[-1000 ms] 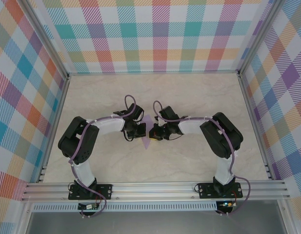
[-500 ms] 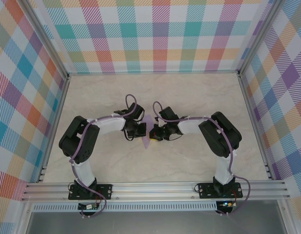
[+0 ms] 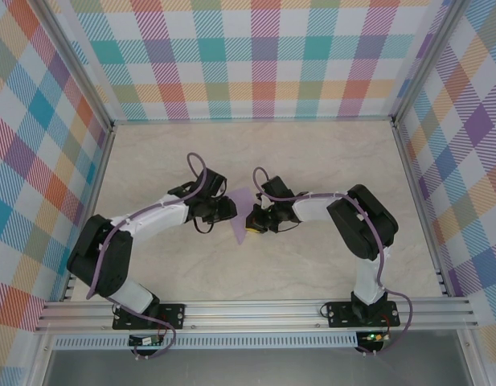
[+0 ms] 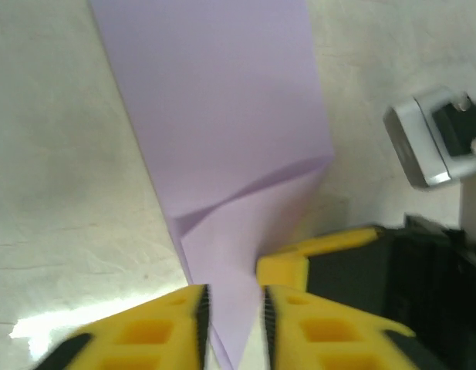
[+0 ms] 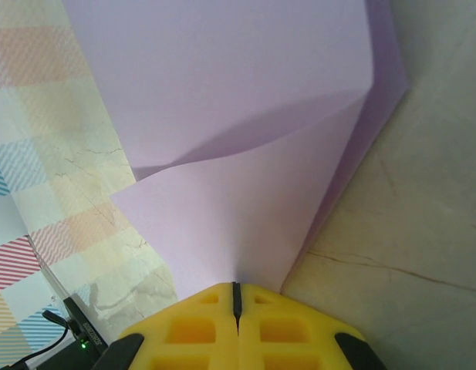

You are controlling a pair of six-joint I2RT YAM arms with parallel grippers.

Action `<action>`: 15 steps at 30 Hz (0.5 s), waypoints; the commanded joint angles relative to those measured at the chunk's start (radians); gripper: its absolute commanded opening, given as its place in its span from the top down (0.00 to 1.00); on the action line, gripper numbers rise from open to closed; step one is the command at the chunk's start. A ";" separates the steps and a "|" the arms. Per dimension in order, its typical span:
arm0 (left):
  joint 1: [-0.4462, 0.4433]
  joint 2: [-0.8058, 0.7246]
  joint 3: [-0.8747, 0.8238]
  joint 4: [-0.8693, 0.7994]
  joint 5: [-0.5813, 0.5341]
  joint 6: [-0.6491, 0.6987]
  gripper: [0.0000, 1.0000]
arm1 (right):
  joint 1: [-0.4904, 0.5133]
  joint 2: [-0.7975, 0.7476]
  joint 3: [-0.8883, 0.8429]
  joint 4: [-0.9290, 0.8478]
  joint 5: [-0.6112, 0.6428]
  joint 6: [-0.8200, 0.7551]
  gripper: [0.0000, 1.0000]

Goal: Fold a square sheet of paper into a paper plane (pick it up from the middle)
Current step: Third fold the triangle at the center of the table.

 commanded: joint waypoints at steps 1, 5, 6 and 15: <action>-0.001 -0.012 -0.095 0.125 0.133 -0.112 0.87 | 0.007 0.021 -0.018 -0.087 0.064 0.033 0.98; -0.024 -0.006 -0.163 0.249 0.227 -0.190 0.97 | 0.007 0.020 -0.018 -0.092 0.063 0.046 0.98; -0.031 0.001 -0.171 0.270 0.236 -0.205 0.98 | 0.008 0.021 -0.018 -0.092 0.063 0.048 0.98; -0.066 0.083 -0.209 0.349 0.279 -0.253 1.00 | 0.007 0.019 -0.016 -0.098 0.064 0.051 0.99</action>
